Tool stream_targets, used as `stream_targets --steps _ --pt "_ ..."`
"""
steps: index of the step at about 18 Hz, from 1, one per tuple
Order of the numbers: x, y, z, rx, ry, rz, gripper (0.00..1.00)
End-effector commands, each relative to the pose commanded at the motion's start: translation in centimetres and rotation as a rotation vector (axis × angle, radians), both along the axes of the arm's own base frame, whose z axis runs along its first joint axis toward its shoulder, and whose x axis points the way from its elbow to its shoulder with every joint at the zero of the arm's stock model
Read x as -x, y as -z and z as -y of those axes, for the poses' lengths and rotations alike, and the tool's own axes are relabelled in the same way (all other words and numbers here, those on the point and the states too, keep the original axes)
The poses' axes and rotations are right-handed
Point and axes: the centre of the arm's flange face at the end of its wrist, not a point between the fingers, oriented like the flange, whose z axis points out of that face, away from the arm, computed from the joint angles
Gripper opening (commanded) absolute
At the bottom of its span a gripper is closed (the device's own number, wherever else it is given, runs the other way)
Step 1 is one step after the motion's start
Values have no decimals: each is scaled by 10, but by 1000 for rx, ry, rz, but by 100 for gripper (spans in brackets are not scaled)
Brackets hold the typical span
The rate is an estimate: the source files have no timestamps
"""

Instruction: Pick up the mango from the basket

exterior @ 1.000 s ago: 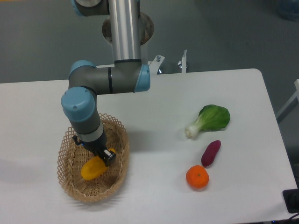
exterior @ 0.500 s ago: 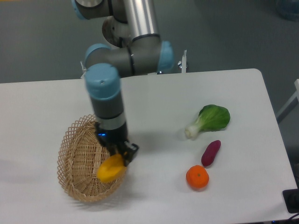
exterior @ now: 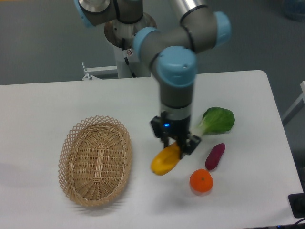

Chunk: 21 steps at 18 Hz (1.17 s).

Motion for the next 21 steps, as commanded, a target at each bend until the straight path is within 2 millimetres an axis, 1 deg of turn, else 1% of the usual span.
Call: stream_targets --steps 2,4,5,8,11,21 --pt "15 2 17 17 29 6 51" --pt "22 4 28 33 56 16 51" --pt "26 -4 38 30 62 5 51" --pt "37 -8 53 32 84 -7 51" --pt "43 -7 60 27 86 -3 51" --pt "47 -6 67 24 92 -2 52"
